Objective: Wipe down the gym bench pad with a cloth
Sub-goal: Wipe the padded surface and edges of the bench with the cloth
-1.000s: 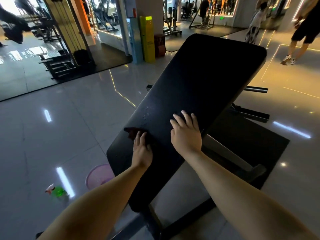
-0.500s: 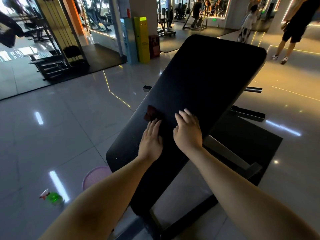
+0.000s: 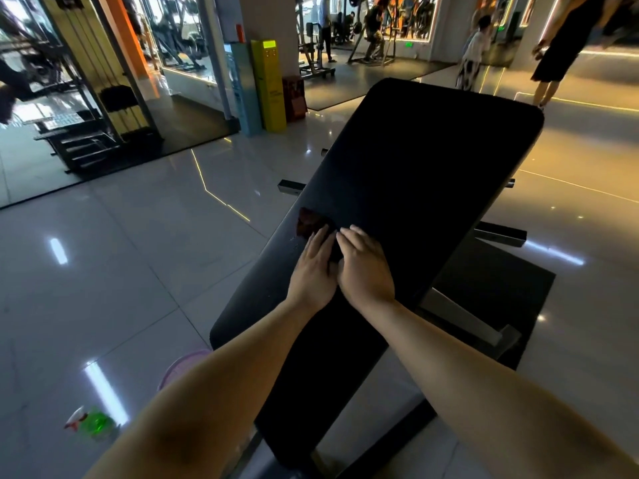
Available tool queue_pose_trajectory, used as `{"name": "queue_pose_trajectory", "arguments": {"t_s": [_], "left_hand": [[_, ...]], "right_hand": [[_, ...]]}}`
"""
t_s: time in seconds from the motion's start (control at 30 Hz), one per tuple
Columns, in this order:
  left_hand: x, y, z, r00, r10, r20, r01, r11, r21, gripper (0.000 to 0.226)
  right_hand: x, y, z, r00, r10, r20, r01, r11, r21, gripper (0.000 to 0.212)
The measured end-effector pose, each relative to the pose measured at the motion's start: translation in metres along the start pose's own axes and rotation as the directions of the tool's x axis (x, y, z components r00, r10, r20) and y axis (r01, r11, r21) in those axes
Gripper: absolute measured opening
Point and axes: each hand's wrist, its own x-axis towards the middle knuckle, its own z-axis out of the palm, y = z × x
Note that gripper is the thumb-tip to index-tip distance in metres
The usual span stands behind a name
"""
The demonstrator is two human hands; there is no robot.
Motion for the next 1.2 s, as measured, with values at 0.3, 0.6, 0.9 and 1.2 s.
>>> {"name": "queue_pose_trajectory", "arguments": {"t_s": [0.3, 0.6, 0.9, 1.2], "left_hand": [[-0.041, -0.069, -0.013, 0.916, -0.391, -0.088, 0.380, 0.917, -0.123, 0.065], [0.036, -0.037, -0.019, 0.992, -0.123, -0.042, 0.111, 0.971, -0.210, 0.056], [0.019, -0.099, -0.023, 0.954, -0.245, -0.173, 0.235, 0.969, -0.079, 0.050], [0.072, -0.076, -0.039, 0.945, -0.315, -0.092, 0.273, 0.910, -0.312, 0.040]], "right_hand": [[-0.001, -0.005, 0.014, 0.999, -0.048, -0.011, 0.044, 0.974, -0.224, 0.048], [0.029, -0.023, 0.033, 1.000, 0.005, 0.000, -0.005, 0.989, -0.149, 0.046], [0.044, -0.030, 0.050, 1.000, -0.016, -0.004, 0.015, 0.958, -0.286, 0.052], [0.046, -0.033, 0.050, 0.996, -0.036, 0.084, 0.064, 0.932, -0.357, 0.057]]}}
